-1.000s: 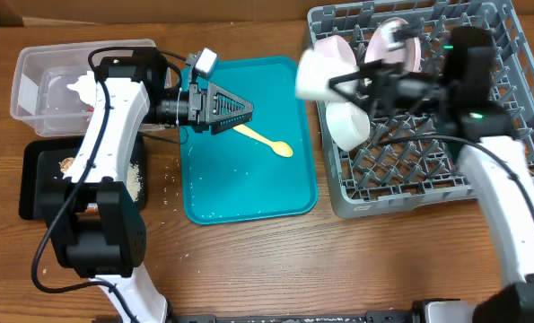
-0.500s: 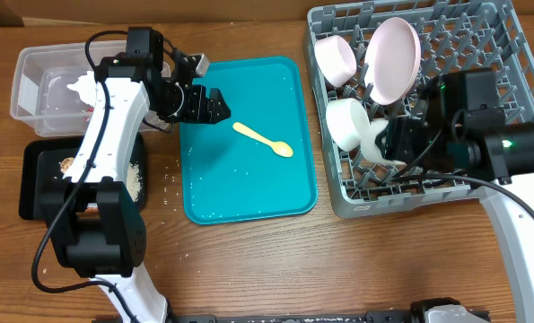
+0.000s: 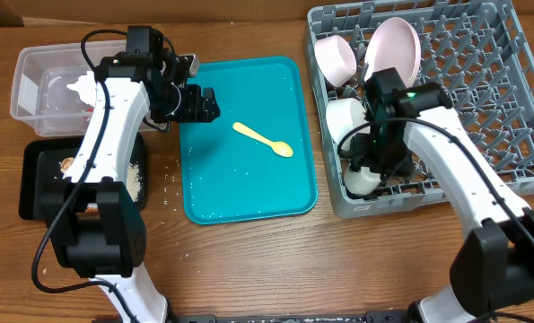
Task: Sort waste into correct bins and load items into the dishwasher
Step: 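Carry the cup with the right gripper and place it in the rack, then reach the right gripper to the yellow spoon and grasp it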
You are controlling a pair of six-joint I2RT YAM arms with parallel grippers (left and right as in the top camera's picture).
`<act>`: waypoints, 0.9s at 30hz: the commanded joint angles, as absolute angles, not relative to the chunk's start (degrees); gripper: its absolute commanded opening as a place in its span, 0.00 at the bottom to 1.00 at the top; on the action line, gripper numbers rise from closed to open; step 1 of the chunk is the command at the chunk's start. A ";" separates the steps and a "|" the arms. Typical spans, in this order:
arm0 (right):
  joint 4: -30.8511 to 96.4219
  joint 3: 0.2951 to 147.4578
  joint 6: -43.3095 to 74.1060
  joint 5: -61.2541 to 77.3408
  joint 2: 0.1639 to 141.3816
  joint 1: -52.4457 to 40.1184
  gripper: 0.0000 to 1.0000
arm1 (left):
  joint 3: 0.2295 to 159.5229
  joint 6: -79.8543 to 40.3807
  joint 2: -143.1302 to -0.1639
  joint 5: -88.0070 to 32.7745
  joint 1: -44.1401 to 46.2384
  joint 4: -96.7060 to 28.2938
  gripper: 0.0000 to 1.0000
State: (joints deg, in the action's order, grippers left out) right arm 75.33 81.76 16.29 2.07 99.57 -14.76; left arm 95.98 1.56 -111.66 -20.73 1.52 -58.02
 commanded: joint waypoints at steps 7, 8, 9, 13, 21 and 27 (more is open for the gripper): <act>82.30 102.74 16.19 -0.45 99.02 -15.55 0.81 | 96.49 0.84 -111.26 -19.88 1.96 -58.00 0.88; 82.15 104.20 16.10 -0.40 99.02 -16.34 0.82 | 96.49 0.84 -111.26 -19.88 1.96 -58.00 0.88; 81.21 105.21 15.77 -0.36 99.02 -17.43 0.82 | 96.49 0.84 -111.26 -19.88 1.96 -57.98 0.88; 74.65 105.08 12.80 0.36 100.79 -23.68 0.82 | 96.49 -1.58 -111.26 -19.59 1.89 -57.60 0.90; 66.63 105.03 3.18 -0.38 114.91 -32.10 0.82 | 96.49 -15.49 -111.26 -8.97 0.71 -57.08 1.00; 63.77 104.99 -7.90 6.13 126.52 -32.14 0.73 | 96.49 -15.46 -111.26 -8.82 0.38 -57.17 1.00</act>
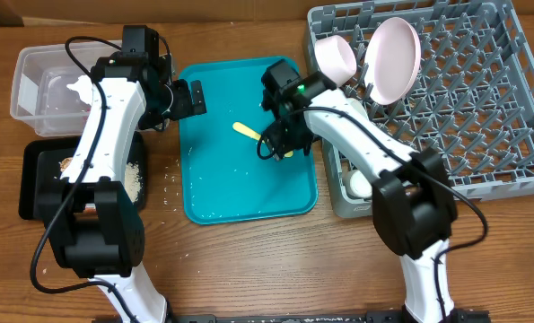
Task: Sort waste into correct bins and load items into the dishwasher
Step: 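Reach the right gripper to the yellow spoon and grasp it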
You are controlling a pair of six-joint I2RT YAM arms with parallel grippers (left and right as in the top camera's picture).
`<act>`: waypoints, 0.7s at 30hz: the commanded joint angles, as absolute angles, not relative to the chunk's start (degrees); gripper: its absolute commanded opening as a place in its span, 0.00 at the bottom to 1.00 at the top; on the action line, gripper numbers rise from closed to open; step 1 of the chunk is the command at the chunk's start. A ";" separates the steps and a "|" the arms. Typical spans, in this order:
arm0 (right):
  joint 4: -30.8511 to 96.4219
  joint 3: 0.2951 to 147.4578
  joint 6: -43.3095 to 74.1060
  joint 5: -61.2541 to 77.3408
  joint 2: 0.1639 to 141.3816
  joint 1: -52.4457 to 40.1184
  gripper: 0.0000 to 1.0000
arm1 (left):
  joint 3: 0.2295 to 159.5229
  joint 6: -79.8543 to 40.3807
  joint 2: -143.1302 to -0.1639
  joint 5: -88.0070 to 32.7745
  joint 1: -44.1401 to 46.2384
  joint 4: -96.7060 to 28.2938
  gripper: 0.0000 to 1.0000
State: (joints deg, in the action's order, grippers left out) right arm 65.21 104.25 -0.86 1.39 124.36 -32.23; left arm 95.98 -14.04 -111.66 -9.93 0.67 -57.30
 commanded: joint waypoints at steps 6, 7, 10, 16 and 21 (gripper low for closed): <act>59.00 104.97 -9.50 7.64 132.77 -32.01 0.68 | 96.49 -15.44 -111.26 -8.78 0.38 -58.15 1.00; 58.43 104.79 -9.47 7.64 133.10 -31.79 0.67 | 96.49 -15.44 -111.26 -8.78 0.40 -58.26 1.00; 56.73 103.96 -9.43 7.86 133.12 -31.22 0.63 | 96.49 -15.44 -111.26 -8.78 0.40 -58.26 1.00; 56.38 102.85 -9.41 9.13 133.12 -31.05 0.35 | 96.49 -15.44 -111.26 -8.78 0.40 -58.28 1.00; 58.11 102.85 -9.21 10.13 133.12 -31.05 0.30 | 96.49 -15.44 -111.26 -8.78 0.40 -58.26 1.00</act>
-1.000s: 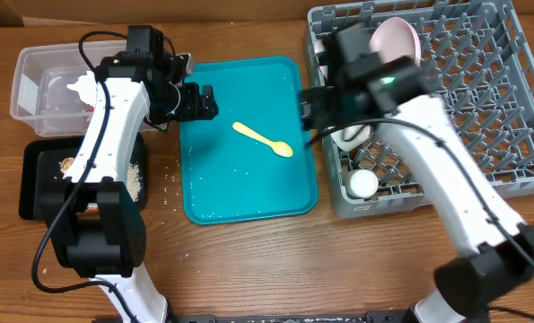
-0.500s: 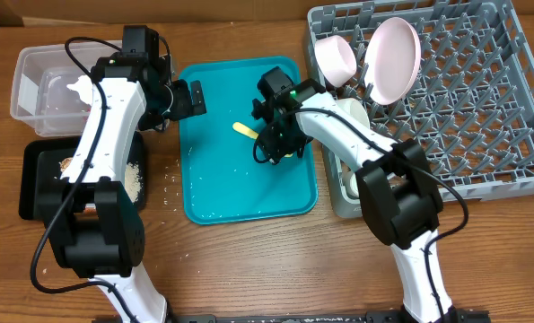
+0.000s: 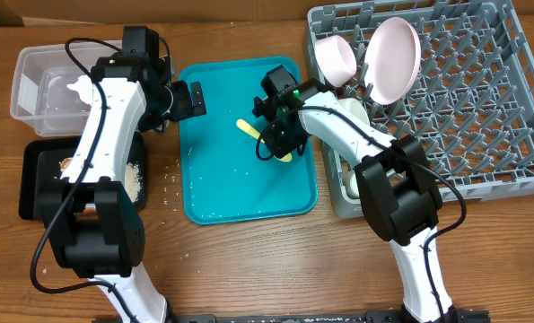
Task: Sort waste into correct bins and load items into the dishwasher
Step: 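Reach the right gripper to the yellow spoon and grasp it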
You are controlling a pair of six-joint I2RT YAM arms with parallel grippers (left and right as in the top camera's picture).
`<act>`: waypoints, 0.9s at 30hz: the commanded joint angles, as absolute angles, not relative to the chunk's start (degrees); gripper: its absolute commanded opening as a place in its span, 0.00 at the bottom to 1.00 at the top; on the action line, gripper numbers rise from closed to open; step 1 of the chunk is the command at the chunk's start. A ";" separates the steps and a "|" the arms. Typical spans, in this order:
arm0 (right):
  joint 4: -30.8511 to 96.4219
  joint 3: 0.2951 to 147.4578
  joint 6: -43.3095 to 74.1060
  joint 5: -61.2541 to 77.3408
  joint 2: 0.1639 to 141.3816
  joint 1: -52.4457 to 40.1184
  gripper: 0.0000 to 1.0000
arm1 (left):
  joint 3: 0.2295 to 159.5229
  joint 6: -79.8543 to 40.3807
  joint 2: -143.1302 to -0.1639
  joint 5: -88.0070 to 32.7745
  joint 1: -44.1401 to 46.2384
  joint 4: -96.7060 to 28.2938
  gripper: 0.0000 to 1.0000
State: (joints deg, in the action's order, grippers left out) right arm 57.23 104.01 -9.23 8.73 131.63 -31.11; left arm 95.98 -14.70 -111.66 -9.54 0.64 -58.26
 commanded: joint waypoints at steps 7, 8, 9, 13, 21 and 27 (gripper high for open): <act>63.22 104.51 -8.99 14.04 133.10 -31.05 0.07 | 96.49 -15.44 -111.26 -8.78 0.40 -58.24 1.00; 64.23 105.21 -8.99 14.70 133.10 -31.05 0.04 | 96.49 -15.44 -111.26 -8.78 0.40 -58.22 1.00; 65.54 106.15 -8.95 15.46 133.10 -31.05 0.04 | 96.49 -15.44 -111.26 -8.78 0.40 -58.24 1.00; 71.53 112.86 -7.49 16.16 133.05 -31.05 0.04 | 96.49 -15.44 -111.26 -8.78 0.40 -58.24 1.00; 86.46 135.02 2.20 8.78 128.86 -29.04 0.04 | 96.49 -15.44 -111.26 -8.78 0.40 -58.24 1.00; 97.08 140.59 17.50 0.71 120.64 -17.28 0.04 | 96.49 -15.44 -111.26 -8.78 0.40 -58.24 1.00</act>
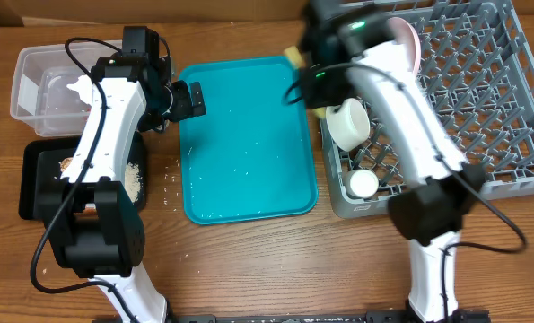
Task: Sort waste into correct bins and load items into the dishwasher
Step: 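Reach the right gripper to the yellow spoon and grasp it, then lay the yellow spoon in the rack and release it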
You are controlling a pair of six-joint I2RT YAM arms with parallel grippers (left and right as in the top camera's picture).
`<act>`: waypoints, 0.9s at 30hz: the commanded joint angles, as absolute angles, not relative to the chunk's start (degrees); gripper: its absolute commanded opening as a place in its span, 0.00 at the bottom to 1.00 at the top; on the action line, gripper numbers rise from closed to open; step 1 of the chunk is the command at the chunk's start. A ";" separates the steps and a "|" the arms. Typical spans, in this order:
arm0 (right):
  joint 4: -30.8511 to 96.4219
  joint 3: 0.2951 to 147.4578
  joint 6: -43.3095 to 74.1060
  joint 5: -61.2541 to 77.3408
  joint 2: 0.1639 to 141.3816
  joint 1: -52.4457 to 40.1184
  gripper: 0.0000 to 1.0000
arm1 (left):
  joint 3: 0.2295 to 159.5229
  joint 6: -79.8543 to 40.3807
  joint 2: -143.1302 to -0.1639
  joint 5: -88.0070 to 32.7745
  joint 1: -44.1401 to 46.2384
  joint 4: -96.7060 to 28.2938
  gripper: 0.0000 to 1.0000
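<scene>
The teal tray [249, 152] holds only crumbs. A small yellow end of the spoon [291, 56] sticks out at the tray's far right corner, next to the grey dish rack [482, 108]. My right gripper [302, 63], blurred by motion, is raised there and looks shut on the spoon. The rest of the spoon is hidden by the arm. My left gripper [186, 99] hangs open and empty over the tray's left edge.
The rack holds two white cups [347, 123] [363, 184] and a pink plate [406, 31] partly behind the right arm. A clear plastic bin [38, 85] stands at far left. In front of it is a black tray [47, 179] with food scraps.
The right gripper was down on the yellow spoon in the middle of the tray. It is now raised at the rack's near-left corner with the spoon, and the tray is bare. The left arm has not moved.
The right gripper was in the rack by the white cups while the spoon lay on the tray. It then stood over the spoon, then down on it. Now it holds the spoon up by the rack. The left gripper drew back slightly to the tray's left edge.
</scene>
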State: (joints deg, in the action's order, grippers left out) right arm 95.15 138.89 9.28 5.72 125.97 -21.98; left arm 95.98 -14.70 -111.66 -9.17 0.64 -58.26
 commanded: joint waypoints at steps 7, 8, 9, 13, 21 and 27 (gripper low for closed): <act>97.06 136.59 22.92 -0.62 106.87 -1.96 0.04 | 96.49 -15.44 -111.26 -8.78 0.40 -58.24 1.00; 97.06 133.36 25.67 -2.31 104.86 -0.03 0.04 | 96.49 -15.44 -111.26 -8.78 0.40 -58.24 1.00; 97.06 130.54 28.21 -3.33 103.81 1.06 0.04 | 96.49 -15.44 -111.26 -8.78 0.40 -58.24 1.00; 94.76 117.78 42.04 -5.13 103.18 1.91 0.04 | 96.49 -15.44 -111.26 -8.78 0.40 -58.24 1.00; 76.23 87.05 76.73 -0.05 103.20 0.03 0.04 | 96.49 -15.44 -111.26 -8.78 0.40 -58.24 1.00; 72.01 82.91 76.79 3.11 103.20 -0.05 0.12 | 96.49 -15.44 -111.26 -8.78 0.40 -58.24 1.00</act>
